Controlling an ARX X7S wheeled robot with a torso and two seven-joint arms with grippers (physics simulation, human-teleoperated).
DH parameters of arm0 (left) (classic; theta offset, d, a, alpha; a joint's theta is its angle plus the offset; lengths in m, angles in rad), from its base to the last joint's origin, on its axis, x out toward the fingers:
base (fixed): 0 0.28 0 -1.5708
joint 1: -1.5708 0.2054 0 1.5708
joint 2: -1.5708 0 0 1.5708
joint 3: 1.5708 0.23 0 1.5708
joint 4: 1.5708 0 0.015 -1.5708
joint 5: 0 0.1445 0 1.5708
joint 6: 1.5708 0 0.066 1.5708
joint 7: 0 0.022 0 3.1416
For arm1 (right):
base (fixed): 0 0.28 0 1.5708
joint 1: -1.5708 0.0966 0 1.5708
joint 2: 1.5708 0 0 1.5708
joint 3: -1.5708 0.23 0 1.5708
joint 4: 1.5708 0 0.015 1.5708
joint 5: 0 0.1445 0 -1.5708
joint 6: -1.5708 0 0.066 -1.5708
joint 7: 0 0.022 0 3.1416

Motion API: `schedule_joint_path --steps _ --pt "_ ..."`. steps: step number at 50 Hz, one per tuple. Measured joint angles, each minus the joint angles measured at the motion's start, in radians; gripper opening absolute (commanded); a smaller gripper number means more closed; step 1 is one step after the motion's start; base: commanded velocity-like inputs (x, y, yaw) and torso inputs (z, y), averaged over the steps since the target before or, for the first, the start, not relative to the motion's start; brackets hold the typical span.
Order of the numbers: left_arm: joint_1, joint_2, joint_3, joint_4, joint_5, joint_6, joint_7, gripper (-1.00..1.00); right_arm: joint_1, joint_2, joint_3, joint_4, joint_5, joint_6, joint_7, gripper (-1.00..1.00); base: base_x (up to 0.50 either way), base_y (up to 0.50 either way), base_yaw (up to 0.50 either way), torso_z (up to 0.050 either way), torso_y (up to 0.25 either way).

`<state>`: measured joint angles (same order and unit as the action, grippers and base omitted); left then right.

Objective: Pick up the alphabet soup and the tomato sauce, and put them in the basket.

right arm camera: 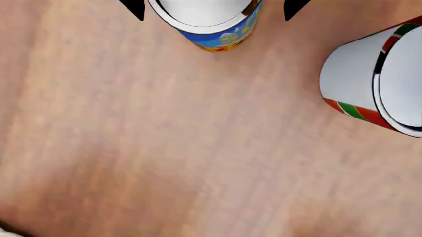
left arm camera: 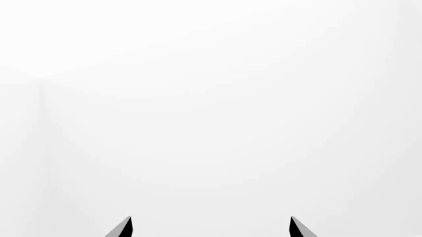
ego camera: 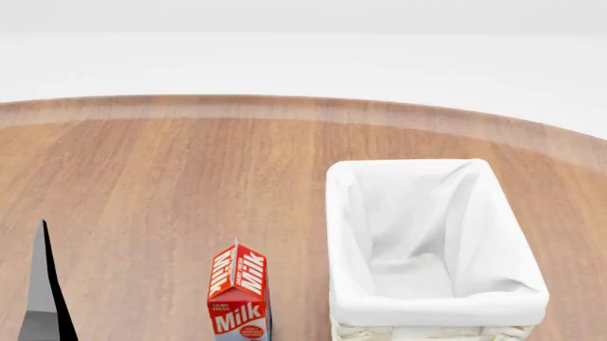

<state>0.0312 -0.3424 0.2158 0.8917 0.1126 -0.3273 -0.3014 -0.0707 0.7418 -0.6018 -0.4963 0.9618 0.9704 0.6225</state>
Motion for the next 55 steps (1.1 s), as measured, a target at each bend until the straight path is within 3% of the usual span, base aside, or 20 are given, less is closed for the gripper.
schedule_joint_path --steps 20,21,35,55 --pt "-0.001 -0.005 0.002 -0.003 -0.003 0.003 -0.006 1.00 -0.006 -0.012 -0.012 0.054 -0.018 -0.033 -0.032 1.00 0.00 0.00 0.00 0.000 0.000" --pt "-0.001 -0.005 0.003 -0.003 -0.003 0.003 -0.007 1.00 -0.006 -0.012 -0.012 0.055 -0.018 -0.035 -0.033 -1.00 0.00 0.00 0.00 0.000 0.000" --pt "-0.001 -0.007 0.006 -0.003 -0.005 0.002 -0.011 1.00 -0.013 -0.003 0.000 0.028 0.009 -0.054 -0.012 -1.00 0.00 0.00 0.00 0.000 0.000" --pt "-0.004 -0.012 0.008 -0.005 -0.010 0.002 -0.015 1.00 0.039 0.061 0.108 -0.185 0.152 -0.042 0.093 -1.00 0.00 0.00 0.00 0.000 0.001"
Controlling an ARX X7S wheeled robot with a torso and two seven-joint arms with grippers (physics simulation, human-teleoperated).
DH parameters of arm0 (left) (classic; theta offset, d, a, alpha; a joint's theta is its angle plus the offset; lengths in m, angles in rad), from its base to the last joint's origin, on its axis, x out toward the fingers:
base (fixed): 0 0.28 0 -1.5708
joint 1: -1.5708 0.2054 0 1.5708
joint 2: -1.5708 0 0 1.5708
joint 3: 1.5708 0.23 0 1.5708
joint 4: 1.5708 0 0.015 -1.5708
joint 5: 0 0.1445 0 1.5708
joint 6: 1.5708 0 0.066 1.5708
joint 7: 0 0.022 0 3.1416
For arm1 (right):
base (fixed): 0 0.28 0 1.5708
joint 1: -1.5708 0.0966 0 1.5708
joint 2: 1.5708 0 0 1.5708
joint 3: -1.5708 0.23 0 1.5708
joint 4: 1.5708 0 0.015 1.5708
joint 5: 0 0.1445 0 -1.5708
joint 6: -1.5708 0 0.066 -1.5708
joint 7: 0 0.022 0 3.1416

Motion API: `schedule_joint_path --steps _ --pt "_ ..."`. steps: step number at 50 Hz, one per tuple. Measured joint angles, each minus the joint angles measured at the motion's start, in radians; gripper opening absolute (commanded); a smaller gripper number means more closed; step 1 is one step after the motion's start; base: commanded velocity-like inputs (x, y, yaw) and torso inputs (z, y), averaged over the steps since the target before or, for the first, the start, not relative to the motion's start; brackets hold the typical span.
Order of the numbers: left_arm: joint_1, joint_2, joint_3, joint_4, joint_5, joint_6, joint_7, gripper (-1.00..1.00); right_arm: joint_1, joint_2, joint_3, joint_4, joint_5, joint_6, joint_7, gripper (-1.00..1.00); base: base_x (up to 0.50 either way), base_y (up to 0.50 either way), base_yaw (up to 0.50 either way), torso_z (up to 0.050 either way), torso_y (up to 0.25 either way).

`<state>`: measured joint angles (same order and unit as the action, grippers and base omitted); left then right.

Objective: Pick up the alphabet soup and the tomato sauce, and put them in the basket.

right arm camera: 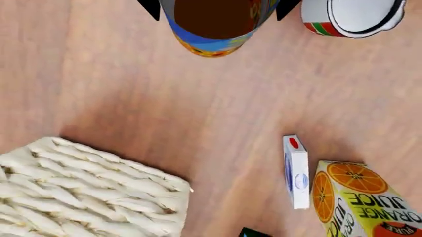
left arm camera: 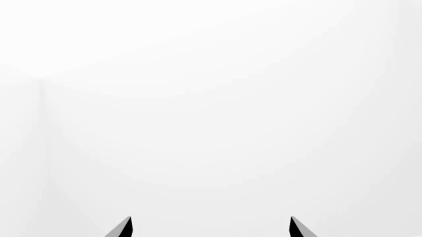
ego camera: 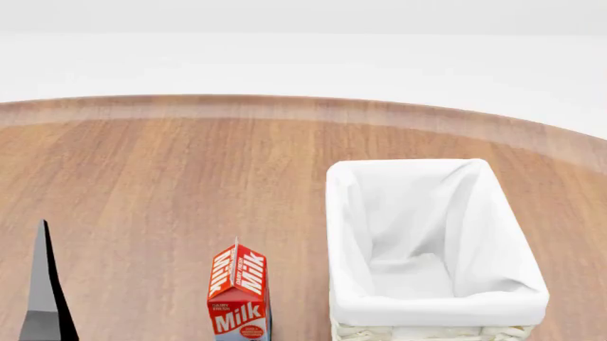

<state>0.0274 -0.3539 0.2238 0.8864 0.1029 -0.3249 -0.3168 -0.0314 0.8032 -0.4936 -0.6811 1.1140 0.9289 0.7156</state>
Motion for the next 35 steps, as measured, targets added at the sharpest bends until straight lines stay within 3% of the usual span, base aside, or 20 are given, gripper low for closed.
schedule_joint_path --steps 35 --pt "0.000 -0.009 0.002 0.002 -0.006 -0.001 -0.010 1.00 0.260 0.192 0.245 -0.281 0.465 -0.075 0.261 -1.00 0.00 0.00 0.00 0.000 0.000"
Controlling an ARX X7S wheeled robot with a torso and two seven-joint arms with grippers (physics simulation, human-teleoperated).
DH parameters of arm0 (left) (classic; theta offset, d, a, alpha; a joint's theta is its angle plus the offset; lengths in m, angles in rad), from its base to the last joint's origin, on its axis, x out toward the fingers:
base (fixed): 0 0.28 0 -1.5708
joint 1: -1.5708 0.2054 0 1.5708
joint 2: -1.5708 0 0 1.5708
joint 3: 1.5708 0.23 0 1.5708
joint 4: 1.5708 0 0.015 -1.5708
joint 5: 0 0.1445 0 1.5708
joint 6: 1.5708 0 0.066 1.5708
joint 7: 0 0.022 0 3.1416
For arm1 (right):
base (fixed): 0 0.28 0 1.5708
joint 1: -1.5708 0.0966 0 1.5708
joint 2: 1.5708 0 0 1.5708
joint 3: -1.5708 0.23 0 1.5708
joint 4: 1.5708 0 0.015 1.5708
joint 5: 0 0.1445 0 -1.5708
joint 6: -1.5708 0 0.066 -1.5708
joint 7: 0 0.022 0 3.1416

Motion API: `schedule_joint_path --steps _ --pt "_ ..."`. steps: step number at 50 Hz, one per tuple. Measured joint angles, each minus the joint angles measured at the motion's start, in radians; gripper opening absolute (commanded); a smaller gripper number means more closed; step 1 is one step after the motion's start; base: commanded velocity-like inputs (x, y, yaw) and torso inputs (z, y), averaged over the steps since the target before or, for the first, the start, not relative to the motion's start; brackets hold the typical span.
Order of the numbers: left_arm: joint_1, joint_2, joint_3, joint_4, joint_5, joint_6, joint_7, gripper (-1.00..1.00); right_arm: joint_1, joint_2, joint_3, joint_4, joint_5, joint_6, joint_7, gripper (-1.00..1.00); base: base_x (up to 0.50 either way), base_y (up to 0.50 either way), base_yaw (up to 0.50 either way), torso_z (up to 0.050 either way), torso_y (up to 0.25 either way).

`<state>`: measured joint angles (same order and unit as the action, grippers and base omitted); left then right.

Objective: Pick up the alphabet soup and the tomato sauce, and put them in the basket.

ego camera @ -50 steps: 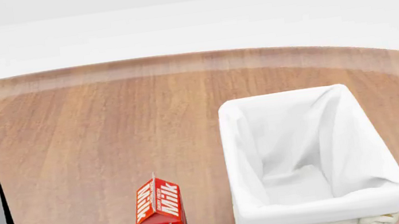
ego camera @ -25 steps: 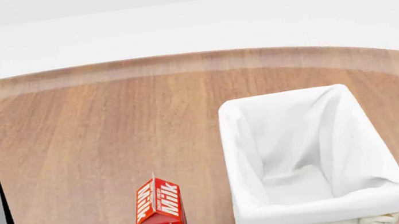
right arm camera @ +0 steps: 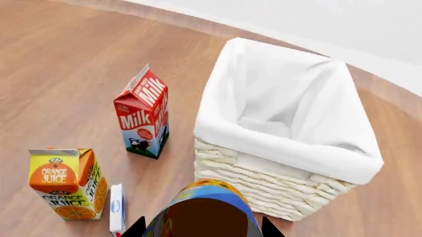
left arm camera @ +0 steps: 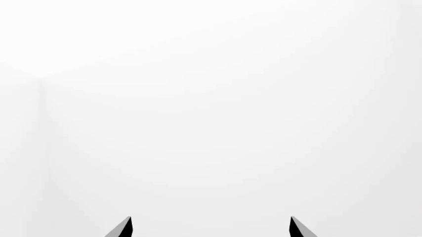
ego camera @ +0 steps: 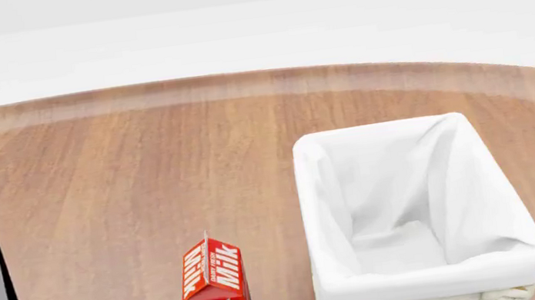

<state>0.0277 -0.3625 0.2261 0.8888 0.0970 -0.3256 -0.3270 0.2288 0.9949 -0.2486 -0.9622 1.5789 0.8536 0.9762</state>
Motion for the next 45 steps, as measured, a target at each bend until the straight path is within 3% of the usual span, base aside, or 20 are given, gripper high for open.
schedule_joint_path --steps 24,45 --pt "-0.003 -0.006 0.000 -0.001 -0.007 -0.001 -0.005 1.00 0.334 0.055 0.054 0.009 0.249 -0.051 0.094 -1.00 0.00 0.00 0.00 0.000 0.000" --pt "0.000 -0.012 -0.002 -0.003 -0.012 0.003 -0.012 1.00 0.598 -0.042 -0.035 0.178 0.258 0.010 0.100 -1.00 0.00 0.00 0.00 0.000 0.000"
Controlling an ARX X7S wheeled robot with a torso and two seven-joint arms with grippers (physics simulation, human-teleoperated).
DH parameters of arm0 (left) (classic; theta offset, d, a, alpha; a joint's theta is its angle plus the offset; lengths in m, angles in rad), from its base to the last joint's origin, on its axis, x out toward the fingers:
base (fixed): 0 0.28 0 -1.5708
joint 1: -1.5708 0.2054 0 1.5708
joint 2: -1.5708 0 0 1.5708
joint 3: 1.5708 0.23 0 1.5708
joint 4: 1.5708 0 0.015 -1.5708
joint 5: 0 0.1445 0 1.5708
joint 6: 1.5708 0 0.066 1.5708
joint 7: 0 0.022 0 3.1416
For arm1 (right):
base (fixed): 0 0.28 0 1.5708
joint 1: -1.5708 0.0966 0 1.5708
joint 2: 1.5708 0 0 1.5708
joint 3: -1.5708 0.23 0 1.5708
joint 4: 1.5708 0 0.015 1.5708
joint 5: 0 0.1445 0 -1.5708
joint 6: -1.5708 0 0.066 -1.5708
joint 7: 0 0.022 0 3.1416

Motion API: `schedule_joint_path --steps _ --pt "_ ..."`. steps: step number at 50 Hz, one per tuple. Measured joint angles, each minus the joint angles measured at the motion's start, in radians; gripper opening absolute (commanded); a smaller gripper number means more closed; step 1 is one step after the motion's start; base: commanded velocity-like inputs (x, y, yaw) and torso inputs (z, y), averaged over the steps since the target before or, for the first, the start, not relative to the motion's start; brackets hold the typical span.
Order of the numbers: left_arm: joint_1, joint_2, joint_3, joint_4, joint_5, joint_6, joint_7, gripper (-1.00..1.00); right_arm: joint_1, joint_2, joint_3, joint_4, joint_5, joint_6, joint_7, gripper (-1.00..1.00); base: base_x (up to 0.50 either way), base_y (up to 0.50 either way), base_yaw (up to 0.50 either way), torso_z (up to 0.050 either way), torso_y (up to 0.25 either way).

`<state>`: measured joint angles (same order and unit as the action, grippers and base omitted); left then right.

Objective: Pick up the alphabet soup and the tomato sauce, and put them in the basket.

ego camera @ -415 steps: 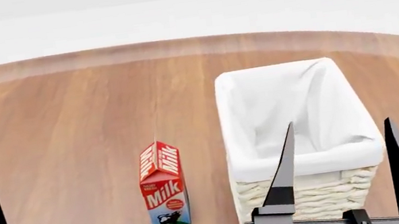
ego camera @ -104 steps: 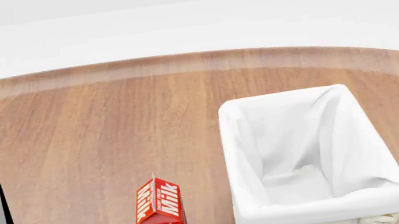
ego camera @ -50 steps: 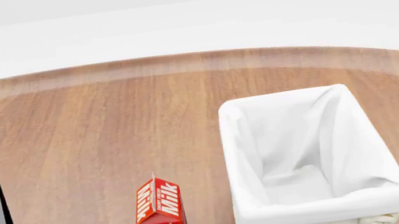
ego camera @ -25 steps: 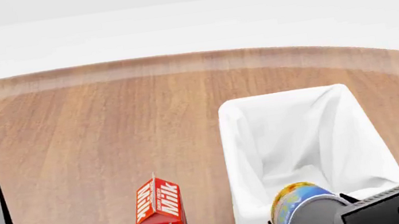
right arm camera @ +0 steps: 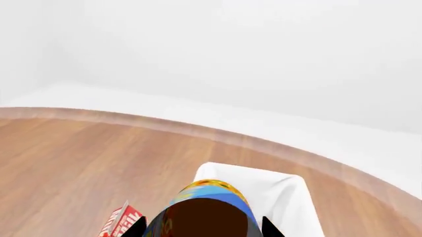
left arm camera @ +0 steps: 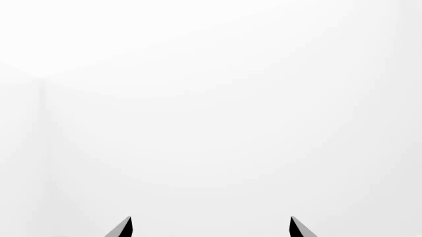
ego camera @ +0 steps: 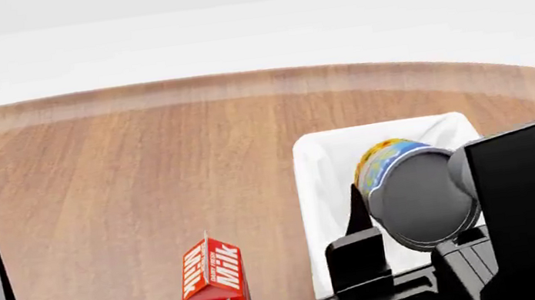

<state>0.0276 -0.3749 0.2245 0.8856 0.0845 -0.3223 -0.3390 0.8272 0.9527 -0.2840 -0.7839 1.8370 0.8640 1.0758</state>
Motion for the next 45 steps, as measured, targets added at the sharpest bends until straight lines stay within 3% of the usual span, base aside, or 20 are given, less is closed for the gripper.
schedule_joint_path --steps 45 --pt "0.005 -0.011 -0.001 0.001 -0.012 0.003 -0.013 1.00 0.313 -0.363 -0.338 0.922 -0.599 0.006 -0.488 -1.00 0.00 0.00 0.00 0.000 0.001"
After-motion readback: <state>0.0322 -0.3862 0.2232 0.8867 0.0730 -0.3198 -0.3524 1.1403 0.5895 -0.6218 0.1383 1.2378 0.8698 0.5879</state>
